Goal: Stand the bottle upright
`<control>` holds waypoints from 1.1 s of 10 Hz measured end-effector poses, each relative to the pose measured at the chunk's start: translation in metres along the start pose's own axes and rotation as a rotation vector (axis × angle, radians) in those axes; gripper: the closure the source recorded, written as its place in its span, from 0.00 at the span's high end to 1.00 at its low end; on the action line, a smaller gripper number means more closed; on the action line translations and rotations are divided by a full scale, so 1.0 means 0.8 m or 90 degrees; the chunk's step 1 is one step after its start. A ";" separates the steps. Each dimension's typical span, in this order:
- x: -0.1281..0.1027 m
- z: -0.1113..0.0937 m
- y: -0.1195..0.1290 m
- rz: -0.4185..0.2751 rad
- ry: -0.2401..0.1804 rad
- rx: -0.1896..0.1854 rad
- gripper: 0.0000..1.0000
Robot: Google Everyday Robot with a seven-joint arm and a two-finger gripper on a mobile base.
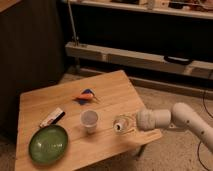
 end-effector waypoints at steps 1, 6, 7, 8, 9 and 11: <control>0.001 0.001 0.000 0.011 -0.003 0.005 0.00; 0.031 -0.008 0.003 0.052 -0.018 0.099 0.00; 0.045 -0.010 0.004 0.061 -0.015 0.122 0.00; 0.049 -0.013 0.005 0.066 -0.014 0.134 0.00; 0.054 -0.014 0.005 0.070 -0.015 0.147 0.00; 0.068 -0.014 0.005 0.086 -0.022 0.166 0.00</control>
